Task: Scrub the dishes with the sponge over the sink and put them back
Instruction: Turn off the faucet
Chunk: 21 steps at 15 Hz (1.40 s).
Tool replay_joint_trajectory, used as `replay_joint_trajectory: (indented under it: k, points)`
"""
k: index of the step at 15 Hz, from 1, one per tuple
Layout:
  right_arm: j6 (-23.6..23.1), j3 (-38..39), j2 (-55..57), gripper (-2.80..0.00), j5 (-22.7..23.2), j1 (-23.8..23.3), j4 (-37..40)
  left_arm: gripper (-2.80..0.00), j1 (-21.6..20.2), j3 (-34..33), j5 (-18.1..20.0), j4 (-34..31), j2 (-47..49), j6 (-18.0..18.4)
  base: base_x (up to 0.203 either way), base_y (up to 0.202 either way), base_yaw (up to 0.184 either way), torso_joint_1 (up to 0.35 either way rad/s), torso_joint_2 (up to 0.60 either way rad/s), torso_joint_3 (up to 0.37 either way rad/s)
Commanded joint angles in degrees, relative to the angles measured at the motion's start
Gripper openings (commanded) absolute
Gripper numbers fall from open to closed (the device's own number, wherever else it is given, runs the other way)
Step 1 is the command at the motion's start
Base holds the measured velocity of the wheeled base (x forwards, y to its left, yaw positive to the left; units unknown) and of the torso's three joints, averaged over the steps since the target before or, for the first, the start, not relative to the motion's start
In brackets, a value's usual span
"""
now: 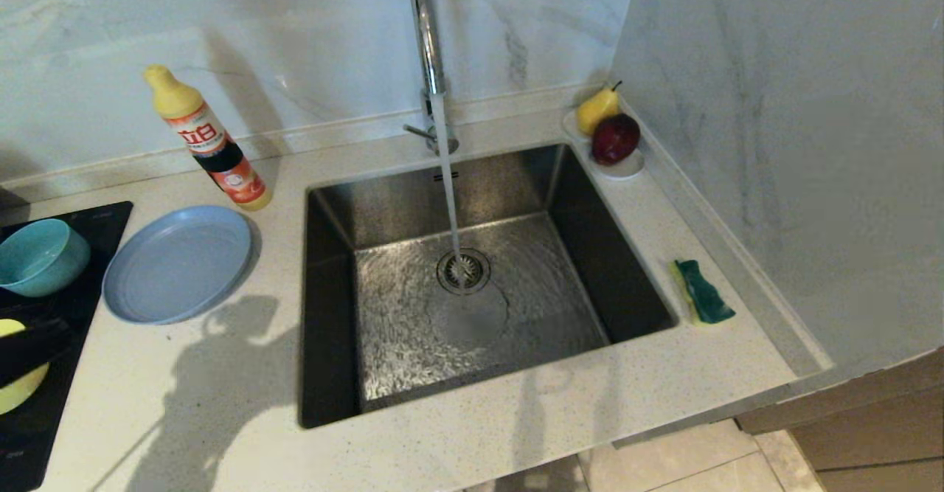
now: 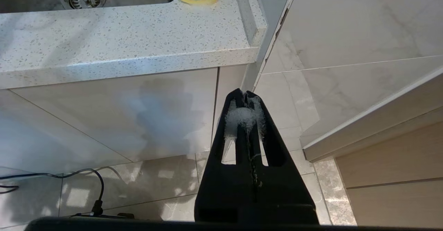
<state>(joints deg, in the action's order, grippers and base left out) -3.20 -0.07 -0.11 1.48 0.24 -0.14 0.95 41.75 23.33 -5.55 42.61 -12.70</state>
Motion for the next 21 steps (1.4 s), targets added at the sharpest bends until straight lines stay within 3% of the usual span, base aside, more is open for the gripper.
replay_joint_trajectory:
  k: [1, 4, 6, 8, 12, 18, 21]
  points:
    - [-0.05, -0.01, -0.07, -2.80, 0.02, 0.02, -0.04, -2.80, 1.16, 8.51, 4.37, 1.33, 23.70, -5.43, 0.000, 0.000, 0.000, 0.000, 0.00, 0.000]
    - [-0.05, -0.01, -0.06, -2.80, 0.02, 0.02, -0.04, -2.80, 4.98, 13.99, 8.09, 5.47, 39.37, -9.83, 0.000, 0.000, 0.000, 0.000, 0.00, 0.000]
    - [-0.05, -0.01, -0.07, -2.80, 0.02, 0.02, -0.04, -2.80, 6.98, 15.83, 9.15, 12.38, 47.35, -13.17, 0.000, 0.000, 0.000, 0.000, 0.00, 0.000]
    - [-0.05, -0.01, -0.07, -2.80, 0.02, 0.02, -0.04, -2.80, 8.19, 17.02, 9.75, 20.63, 52.25, -19.19, 0.000, 0.000, 0.000, 0.000, 0.00, 0.000]
    - [-0.05, -0.01, -0.07, -2.80, 0.02, 0.02, -0.04, -2.80, 9.10, 16.32, 9.77, 34.81, 58.49, -27.28, 0.000, 0.000, 0.000, 0.000, 0.00, 0.000]
    - [-0.05, -0.01, -0.07, -2.80, 0.02, 0.02, -0.04, -2.80, 9.95, 18.66, 9.28, 37.40, 63.15, -28.33, 0.000, 0.000, 0.000, 0.000, 0.00, 0.000]
    - [-0.05, -0.01, -0.04, -2.80, 0.02, 0.02, -0.04, -2.80, 9.95, 19.00, 8.84, 45.16, 65.24, -32.59, 0.000, 0.000, 0.000, 0.000, 0.00, 0.000]
